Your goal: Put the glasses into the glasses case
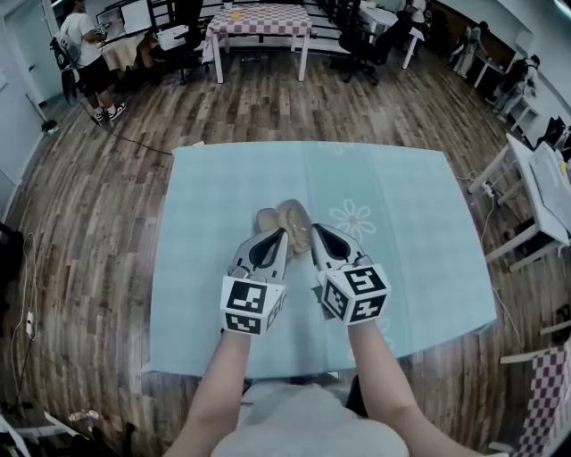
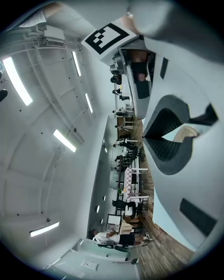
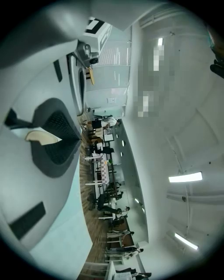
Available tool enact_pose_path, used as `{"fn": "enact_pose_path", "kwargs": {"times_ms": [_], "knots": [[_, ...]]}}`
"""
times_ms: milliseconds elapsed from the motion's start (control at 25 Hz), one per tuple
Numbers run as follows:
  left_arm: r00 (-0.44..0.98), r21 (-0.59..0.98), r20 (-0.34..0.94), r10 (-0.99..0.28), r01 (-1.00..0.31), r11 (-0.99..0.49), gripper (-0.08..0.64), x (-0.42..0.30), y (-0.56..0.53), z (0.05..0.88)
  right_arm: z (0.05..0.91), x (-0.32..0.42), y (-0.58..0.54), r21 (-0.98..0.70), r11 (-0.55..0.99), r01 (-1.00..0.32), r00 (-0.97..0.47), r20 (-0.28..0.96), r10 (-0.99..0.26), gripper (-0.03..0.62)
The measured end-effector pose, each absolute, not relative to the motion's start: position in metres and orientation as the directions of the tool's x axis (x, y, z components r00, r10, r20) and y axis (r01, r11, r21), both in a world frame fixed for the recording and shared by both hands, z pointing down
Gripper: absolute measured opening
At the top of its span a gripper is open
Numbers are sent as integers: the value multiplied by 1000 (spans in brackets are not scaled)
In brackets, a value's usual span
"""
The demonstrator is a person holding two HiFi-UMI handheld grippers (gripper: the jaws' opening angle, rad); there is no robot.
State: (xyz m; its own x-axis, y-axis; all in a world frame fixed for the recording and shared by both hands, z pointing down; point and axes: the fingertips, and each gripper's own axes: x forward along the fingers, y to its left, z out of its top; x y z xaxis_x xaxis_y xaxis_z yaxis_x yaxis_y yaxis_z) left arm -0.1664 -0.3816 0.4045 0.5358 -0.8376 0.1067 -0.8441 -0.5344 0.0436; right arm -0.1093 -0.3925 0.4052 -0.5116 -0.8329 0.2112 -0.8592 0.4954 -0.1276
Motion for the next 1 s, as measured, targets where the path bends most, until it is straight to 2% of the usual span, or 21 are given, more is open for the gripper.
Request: {"fn": "enact_pose_path", "kwargs": {"times_ms": [400,1000], "knots": [[509,-9,29,-860,-861,-509,8,-152,-364,369,350,-105,-358,16,586,-810,-585,33,-810,5],[505,-112,-96,-858,-862,-495,8,-128,-329,313,307,-92,-322,103,611,-785,-618,-69,-783,5]]}}
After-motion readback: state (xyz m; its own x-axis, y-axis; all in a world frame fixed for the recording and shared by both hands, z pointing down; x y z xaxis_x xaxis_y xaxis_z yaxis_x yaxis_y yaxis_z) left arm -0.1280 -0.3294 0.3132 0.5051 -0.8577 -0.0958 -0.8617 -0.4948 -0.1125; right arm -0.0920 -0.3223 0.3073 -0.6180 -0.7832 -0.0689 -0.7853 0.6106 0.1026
